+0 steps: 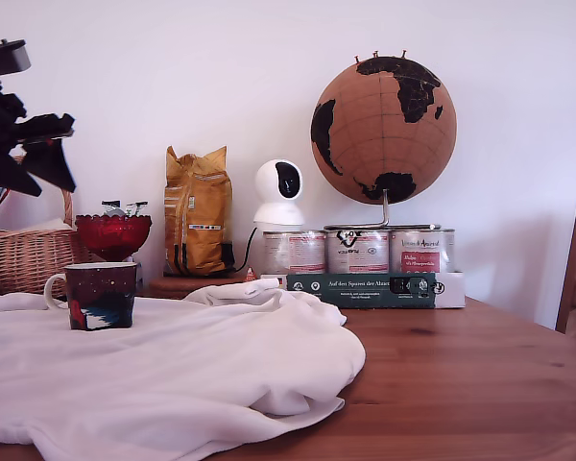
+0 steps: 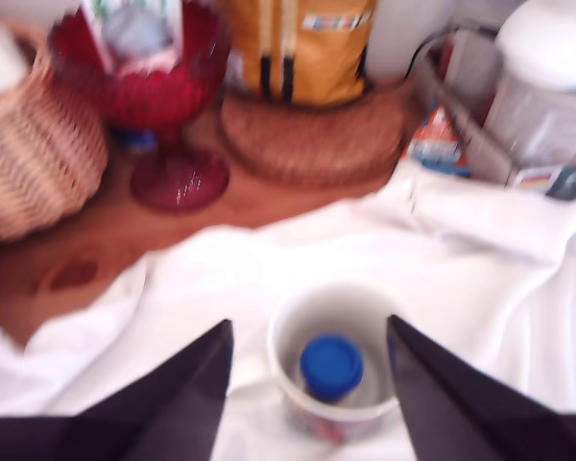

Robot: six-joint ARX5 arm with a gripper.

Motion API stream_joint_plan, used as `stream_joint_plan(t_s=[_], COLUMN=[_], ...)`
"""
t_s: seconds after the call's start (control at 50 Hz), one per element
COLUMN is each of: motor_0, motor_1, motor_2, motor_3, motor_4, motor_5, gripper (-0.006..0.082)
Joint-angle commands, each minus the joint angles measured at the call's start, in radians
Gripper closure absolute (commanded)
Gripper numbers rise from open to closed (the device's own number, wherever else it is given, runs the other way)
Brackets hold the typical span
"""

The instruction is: Pick the blue coffee capsule and place it inside the red coffee cup

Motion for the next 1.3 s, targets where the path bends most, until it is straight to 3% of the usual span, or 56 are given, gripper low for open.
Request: stream_joint_plan(t_s=[0.0, 0.12, 0.3, 0.56, 1.02, 1.28], motor_0=[0.008, 0.014, 0.014, 0.013, -0.039, -0.039], motor_1=[-0.028, -0.089, -0.206, -0.328, -0.623, -0.786], motor_2=[-0.004, -0.005, -0.005, -0.008, -0.218, -0.26], motor_3=[-0.023, -0.087, -0.163, -0.264, -0.166, -0.163], motor_4=[0.014, 0.034, 0.034, 0.021, -0.069, -0.091], motor_5=[0.018, 0.019, 0.042, 0.01, -0.018, -0.016], gripper=[0.0374, 0.0409, 0.0797, 0.0786, 0.0786, 0.0786])
